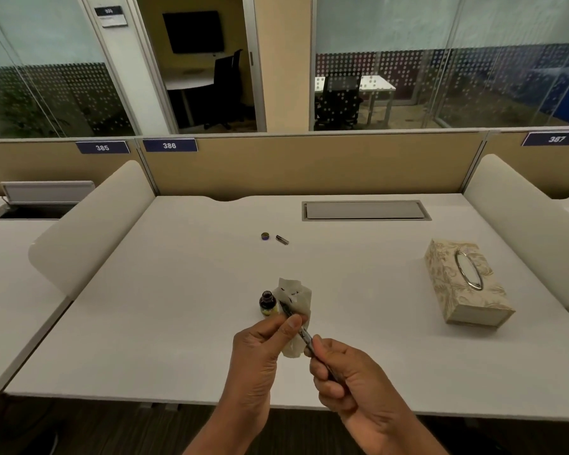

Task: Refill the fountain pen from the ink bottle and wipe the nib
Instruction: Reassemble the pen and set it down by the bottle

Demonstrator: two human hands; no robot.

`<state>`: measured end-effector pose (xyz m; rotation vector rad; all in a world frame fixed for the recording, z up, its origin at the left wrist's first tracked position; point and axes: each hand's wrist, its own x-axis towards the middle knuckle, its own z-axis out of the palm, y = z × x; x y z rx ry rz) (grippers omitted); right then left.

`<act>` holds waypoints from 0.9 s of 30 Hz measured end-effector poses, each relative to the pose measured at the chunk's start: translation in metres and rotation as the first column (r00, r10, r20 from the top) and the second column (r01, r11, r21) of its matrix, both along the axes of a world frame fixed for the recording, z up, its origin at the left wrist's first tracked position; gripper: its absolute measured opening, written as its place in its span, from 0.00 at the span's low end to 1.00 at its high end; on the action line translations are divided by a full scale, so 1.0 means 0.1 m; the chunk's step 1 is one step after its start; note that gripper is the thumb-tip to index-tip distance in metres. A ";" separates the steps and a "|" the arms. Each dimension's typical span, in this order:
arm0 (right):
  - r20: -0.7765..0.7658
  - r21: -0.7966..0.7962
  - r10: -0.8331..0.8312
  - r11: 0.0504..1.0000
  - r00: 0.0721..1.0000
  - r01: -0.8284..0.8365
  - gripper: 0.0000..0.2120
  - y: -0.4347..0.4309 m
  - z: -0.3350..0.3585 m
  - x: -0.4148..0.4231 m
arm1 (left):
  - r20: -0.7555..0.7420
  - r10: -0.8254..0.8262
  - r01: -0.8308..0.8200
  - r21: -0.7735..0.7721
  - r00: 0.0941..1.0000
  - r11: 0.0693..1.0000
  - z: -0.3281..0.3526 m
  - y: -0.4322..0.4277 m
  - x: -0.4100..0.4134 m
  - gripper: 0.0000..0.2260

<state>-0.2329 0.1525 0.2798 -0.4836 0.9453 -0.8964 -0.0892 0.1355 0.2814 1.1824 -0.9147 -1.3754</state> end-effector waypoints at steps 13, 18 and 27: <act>-0.777 -0.484 -0.331 0.858 0.536 -0.172 0.03 -0.15 -0.66 0.23 | 0.061 0.029 -0.037 0.124 0.998 0.992 -0.44 -0.15 0.03 0.06; -0.751 -0.547 -0.421 0.828 0.508 -0.124 0.02 -0.30 -0.92 0.27 | 0.094 0.051 -0.065 0.146 0.994 0.987 -0.67 -0.28 0.08 0.07; -0.734 -0.537 -0.496 0.842 0.464 0.051 0.01 -0.87 -1.62 0.35 | 0.243 0.116 -0.166 0.198 0.963 0.966 -1.23 -0.53 0.27 0.09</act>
